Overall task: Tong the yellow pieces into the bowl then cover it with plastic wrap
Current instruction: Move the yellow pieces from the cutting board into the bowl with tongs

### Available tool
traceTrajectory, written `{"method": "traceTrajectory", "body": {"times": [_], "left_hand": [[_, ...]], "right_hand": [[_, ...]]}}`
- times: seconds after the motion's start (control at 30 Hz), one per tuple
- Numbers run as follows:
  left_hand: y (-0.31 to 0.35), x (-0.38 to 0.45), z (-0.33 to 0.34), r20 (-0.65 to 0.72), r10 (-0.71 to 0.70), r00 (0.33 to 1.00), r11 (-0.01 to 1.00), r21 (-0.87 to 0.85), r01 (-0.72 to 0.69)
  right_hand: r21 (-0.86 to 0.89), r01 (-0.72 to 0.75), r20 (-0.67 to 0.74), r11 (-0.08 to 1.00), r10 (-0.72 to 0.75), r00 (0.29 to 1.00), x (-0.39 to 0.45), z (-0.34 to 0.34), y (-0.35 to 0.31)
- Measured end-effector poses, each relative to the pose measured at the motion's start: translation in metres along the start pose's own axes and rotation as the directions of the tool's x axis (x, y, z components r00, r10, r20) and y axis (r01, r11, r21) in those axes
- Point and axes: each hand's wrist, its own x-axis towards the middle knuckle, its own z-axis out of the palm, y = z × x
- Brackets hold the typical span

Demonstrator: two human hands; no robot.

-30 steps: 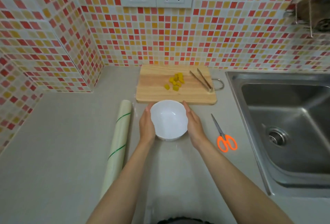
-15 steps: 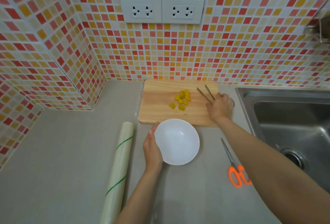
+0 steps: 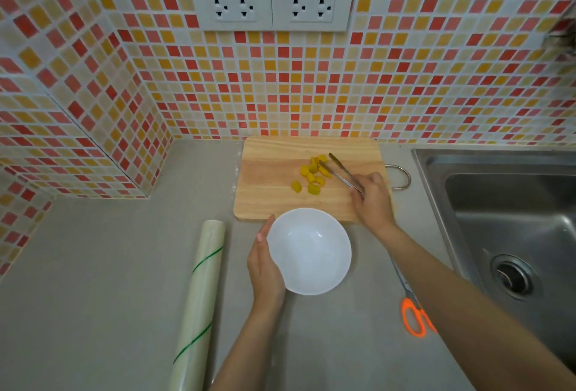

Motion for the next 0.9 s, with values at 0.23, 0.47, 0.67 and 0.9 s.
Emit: {"method": "traceTrajectory", "body": {"times": [0.23,0.47,0.67,0.9], "left_hand": [[0.0,0.0,0.0,0.028,0.026,0.999,1.0,-0.004,-0.026],[0.002,-0.002,0.001,0.037,0.031,0.999,0.999,-0.02,-0.03],[0.002,-0.002,0.001,0.03,0.033,0.999,0.999,-0.013,-0.033],[0.002,-0.002,0.001,0.038,0.043,0.998,0.999,-0.009,-0.043]], "right_hand": [[-0.028,0.051,-0.017,0.998,-0.051,0.999,-0.012,0.01,-0.01],[-0.052,-0.065,0.006,0.997,0.065,0.998,0.0,0.01,-0.019],[0.035,-0.062,-0.066,0.997,0.064,0.996,-0.022,-0.005,-0.018],[0.172,0.177,0.073,0.969,-0.192,0.979,-0.096,-0.043,-0.029]]}}
